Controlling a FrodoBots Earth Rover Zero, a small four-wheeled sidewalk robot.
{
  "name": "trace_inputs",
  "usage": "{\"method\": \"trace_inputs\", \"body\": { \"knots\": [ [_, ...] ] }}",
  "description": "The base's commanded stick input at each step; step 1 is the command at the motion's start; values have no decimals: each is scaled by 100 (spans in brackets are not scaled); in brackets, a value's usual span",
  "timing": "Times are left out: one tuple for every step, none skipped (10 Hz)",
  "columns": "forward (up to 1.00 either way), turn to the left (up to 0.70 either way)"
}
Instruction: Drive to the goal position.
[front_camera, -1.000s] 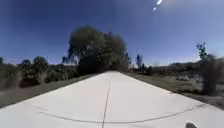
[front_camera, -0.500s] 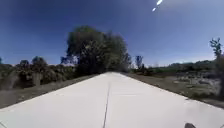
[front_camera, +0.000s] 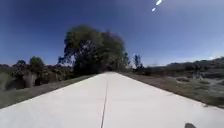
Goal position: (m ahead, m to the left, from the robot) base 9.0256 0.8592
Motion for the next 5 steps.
{"method": "trace_inputs", "body": {
  "knots": [
    [100,0],
    [100,0],
    [100,0],
    [100,0],
    [100,0]
  ]
}}
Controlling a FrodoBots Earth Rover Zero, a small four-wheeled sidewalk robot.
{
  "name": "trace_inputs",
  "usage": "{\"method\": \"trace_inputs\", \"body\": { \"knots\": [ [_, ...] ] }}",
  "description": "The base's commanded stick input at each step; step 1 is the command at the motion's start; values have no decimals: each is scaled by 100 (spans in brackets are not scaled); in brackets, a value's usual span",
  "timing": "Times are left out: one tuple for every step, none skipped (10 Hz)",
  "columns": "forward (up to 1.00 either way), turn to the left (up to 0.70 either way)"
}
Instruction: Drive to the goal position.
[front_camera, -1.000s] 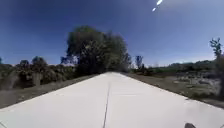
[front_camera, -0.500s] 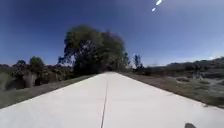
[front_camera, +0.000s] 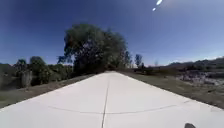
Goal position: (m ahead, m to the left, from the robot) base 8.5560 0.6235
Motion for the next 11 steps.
{"method": "trace_inputs", "body": {
  "knots": [
    [100,0],
    [100,0],
    [100,0],
    [100,0],
    [100,0],
    [100,0],
    [100,0],
    [100,0],
    [100,-23],
    [100,-40],
    [100,-40]
  ]
}}
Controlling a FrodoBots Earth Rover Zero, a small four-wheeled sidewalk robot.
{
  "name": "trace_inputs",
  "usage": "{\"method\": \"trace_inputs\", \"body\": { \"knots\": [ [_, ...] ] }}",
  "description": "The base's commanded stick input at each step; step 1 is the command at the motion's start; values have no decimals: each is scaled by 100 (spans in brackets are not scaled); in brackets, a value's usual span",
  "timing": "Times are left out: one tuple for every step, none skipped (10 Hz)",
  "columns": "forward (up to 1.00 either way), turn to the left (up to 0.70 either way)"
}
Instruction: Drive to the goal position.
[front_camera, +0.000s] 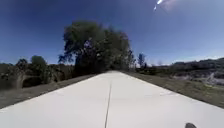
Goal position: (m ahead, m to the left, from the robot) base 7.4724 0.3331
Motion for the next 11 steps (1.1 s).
{"method": "trace_inputs", "body": {
  "knots": [
    [100,-39],
    [100,-20],
    [100,-1],
    [100,0],
    [100,0],
    [100,0],
    [100,0],
    [100,0],
    [100,0],
    [100,0],
    [100,0]
  ]
}}
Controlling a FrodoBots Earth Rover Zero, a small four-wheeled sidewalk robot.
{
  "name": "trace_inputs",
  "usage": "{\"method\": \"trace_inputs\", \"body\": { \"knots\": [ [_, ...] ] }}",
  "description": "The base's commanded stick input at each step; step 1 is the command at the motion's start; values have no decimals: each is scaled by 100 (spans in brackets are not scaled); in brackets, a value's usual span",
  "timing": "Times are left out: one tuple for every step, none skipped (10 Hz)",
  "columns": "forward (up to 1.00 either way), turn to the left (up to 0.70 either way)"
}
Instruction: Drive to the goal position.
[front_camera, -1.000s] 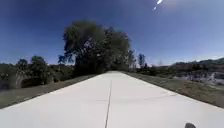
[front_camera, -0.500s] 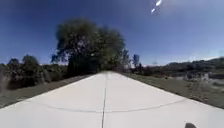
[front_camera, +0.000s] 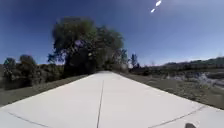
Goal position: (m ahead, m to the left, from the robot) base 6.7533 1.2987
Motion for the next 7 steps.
{"method": "trace_inputs", "body": {
  "knots": [
    [100,0],
    [100,0],
    [100,0],
    [100,0],
    [100,0],
    [100,0],
    [100,0]
  ]
}}
